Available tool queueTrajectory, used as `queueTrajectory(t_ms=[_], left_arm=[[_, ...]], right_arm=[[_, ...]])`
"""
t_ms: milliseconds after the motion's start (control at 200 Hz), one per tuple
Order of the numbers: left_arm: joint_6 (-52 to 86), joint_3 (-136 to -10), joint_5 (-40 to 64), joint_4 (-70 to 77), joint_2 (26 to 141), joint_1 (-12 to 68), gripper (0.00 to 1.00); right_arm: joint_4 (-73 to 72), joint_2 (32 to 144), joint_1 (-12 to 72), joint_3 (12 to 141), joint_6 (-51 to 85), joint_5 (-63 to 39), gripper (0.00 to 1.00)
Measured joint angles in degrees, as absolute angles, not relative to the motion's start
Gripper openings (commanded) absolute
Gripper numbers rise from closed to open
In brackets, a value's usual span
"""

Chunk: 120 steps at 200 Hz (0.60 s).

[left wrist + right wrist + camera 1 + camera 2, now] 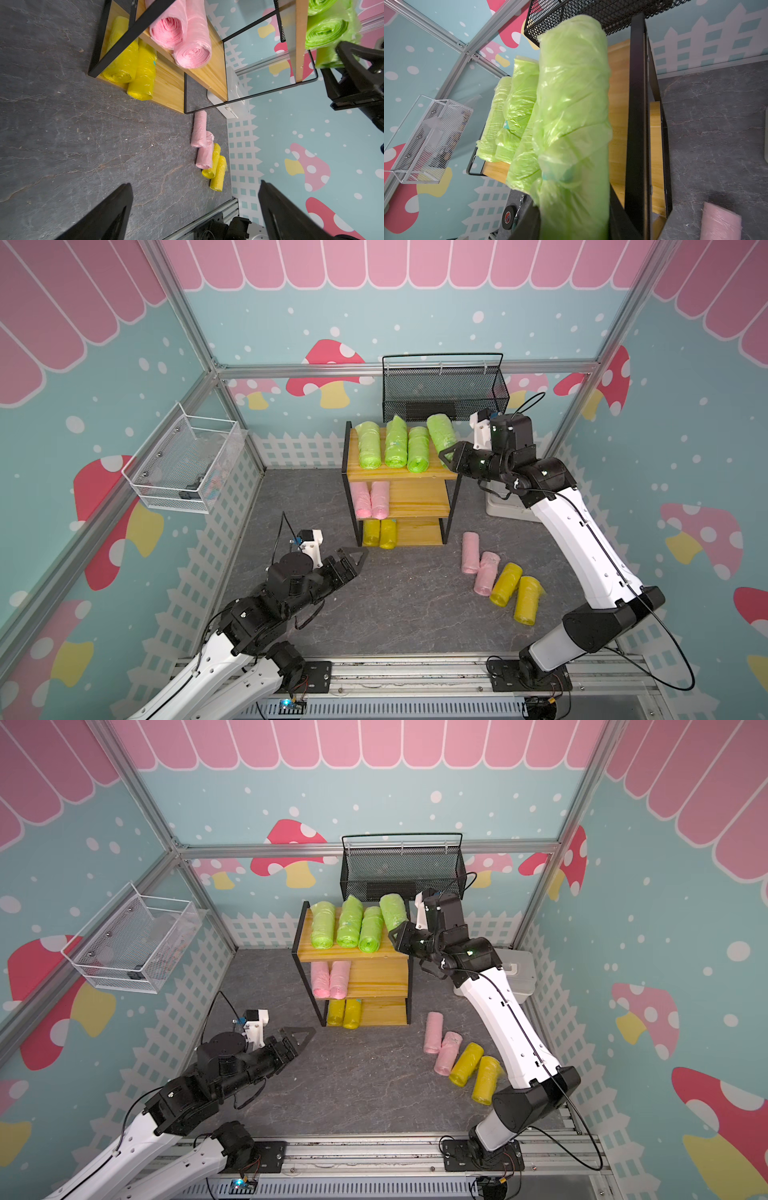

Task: Sort the rolls of trash bags by color and place them on the shelf
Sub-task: Place the roll of trash bags on the shelf.

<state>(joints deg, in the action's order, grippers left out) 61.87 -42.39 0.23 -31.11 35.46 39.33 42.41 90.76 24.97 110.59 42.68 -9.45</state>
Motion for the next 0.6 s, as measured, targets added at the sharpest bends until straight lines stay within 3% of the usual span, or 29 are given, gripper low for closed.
queueTrajectory(t_ms=[125, 220, 340, 600], left_arm=[[61.63, -42.19, 0.67, -31.18, 36.05, 39.33, 0.97], [61.43, -41.74, 0.75, -31.18, 36.34, 39.33, 0.97], [61.23, -41.28, 0.99, -31.24, 36.99, 39.33, 0.97], [60.99, -41.25, 1.61, -31.27, 38.46, 39.33, 0.97]], right_arm=[[42.39, 91.20, 24.73, 110.78, 42.52, -10.31, 0.48], [42.04, 91.22, 24.64, 111.02, 40.84, -11.38, 0.60], [42.00, 91.22, 24.64, 112.79, 38.02, -12.19, 0.66], [45.28, 89.38, 24.64, 117.47, 28.29, -12.51, 0.66]])
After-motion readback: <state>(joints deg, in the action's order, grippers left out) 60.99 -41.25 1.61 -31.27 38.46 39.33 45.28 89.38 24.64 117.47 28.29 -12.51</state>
